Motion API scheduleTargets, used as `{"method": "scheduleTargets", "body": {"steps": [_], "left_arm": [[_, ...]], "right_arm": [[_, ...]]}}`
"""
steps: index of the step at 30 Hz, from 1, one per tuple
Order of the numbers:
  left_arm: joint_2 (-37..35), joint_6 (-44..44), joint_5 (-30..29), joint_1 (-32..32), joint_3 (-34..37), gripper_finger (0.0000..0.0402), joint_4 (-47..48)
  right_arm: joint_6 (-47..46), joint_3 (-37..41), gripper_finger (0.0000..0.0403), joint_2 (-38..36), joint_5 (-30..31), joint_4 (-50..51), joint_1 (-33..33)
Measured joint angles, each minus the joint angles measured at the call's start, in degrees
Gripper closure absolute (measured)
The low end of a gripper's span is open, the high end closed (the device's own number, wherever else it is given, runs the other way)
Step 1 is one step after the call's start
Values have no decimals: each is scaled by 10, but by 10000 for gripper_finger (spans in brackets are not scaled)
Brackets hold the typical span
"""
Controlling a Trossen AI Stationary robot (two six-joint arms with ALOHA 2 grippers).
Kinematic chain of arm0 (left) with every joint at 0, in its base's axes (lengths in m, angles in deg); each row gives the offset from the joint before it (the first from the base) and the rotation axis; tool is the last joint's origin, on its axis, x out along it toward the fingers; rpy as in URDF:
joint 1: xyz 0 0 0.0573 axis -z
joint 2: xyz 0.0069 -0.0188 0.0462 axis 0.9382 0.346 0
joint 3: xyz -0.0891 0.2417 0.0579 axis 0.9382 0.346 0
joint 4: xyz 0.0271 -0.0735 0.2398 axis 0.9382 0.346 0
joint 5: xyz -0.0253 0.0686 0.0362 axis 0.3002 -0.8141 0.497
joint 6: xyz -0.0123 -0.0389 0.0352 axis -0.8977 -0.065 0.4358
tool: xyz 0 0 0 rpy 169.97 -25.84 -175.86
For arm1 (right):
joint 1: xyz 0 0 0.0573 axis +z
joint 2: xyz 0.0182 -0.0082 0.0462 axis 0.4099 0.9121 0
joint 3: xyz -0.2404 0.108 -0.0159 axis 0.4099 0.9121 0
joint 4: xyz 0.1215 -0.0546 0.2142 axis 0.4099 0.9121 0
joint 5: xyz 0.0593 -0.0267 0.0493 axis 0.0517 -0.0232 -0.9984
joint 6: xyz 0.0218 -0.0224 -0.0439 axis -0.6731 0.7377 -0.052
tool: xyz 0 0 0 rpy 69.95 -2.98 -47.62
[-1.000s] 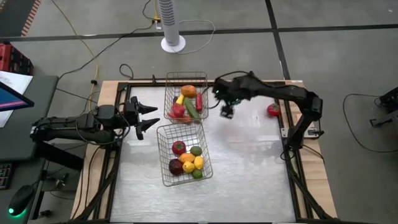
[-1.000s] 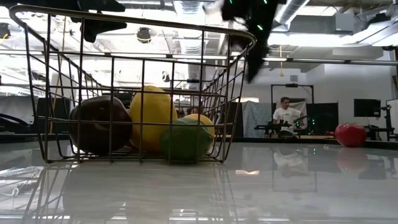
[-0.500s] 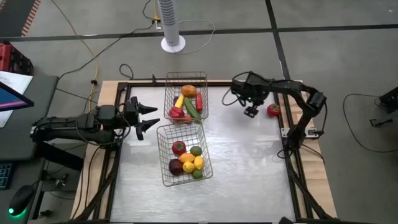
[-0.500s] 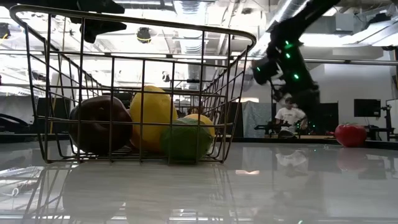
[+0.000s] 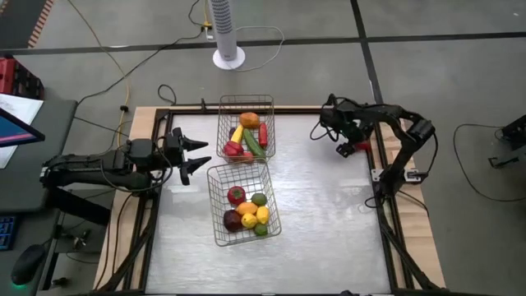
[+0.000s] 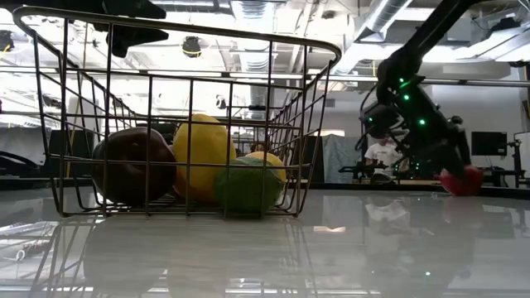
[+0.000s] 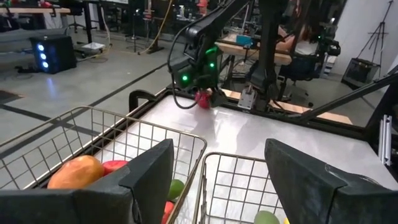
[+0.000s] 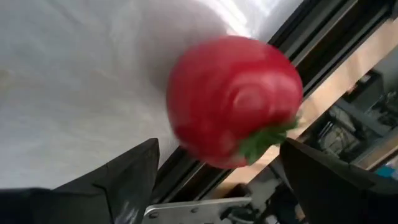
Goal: Sort produce into baskets
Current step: Put the red tomato into the basket
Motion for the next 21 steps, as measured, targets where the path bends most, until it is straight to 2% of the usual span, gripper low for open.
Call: {"method": "scheduleTargets", "body": {"steps": [5,13,21], "left_arm": [[0,0,0,0,0,162,1],[0,0,0,0,0,162,1],[0,1,0,0,0,162,1]], "right_arm": [[-5,28,43,0,-7,-11,-8],[52,48,63,-1,2,-110,-10],[123,47,81,-1,30,-144,-6]]}}
